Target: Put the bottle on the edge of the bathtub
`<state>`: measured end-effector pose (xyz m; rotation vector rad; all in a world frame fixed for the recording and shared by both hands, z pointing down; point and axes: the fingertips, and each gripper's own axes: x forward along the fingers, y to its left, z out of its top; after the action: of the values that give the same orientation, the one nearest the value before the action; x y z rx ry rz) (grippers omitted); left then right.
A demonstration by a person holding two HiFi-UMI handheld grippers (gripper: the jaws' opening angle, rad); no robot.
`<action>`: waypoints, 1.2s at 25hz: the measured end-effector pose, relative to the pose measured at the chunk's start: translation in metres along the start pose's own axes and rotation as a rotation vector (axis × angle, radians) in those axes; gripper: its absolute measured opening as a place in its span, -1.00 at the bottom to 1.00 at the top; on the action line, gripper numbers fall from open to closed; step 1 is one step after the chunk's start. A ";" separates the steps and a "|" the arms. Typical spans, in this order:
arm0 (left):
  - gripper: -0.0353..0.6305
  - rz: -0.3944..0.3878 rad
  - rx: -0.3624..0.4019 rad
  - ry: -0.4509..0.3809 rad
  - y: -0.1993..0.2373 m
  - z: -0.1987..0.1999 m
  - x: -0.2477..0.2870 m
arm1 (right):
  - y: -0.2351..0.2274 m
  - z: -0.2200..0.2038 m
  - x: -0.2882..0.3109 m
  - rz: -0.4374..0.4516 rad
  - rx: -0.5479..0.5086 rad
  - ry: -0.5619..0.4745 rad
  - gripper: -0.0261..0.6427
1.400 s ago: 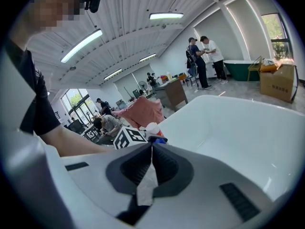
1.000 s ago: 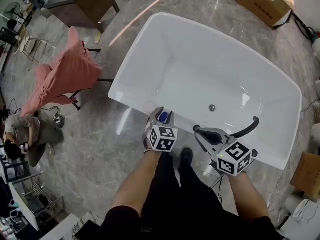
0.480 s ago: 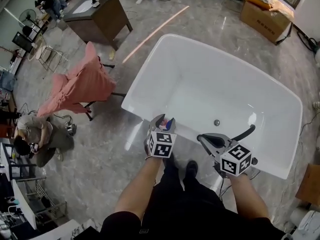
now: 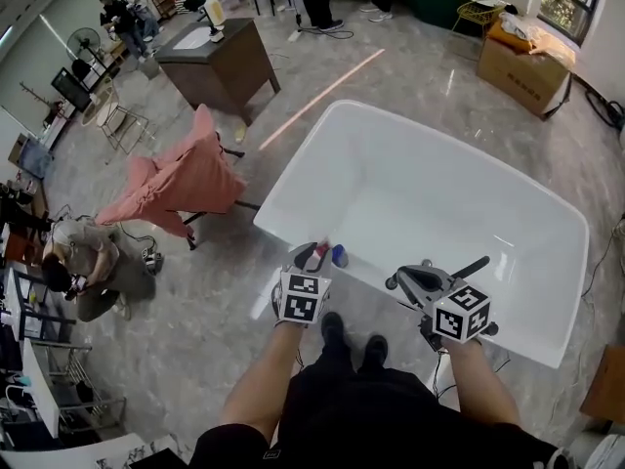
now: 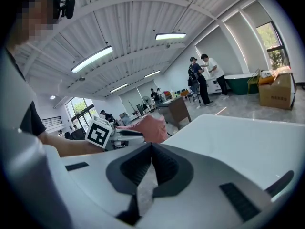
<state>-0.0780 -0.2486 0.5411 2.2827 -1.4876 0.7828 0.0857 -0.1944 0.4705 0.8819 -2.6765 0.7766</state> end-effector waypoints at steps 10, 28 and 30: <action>-0.74 0.055 -0.009 -0.106 0.011 0.035 -0.062 | 0.021 0.014 -0.019 0.055 -0.060 -0.041 -0.89; -0.86 0.064 -0.022 -0.290 0.119 0.082 -0.168 | 0.107 0.107 0.033 0.044 -0.270 -0.224 -0.89; -0.86 0.059 -0.029 -0.315 0.126 0.086 -0.179 | 0.120 0.111 0.034 0.035 -0.293 -0.240 -0.89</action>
<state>-0.2246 -0.2130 0.3605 2.4355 -1.6917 0.4256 -0.0182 -0.1905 0.3399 0.9027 -2.9171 0.2845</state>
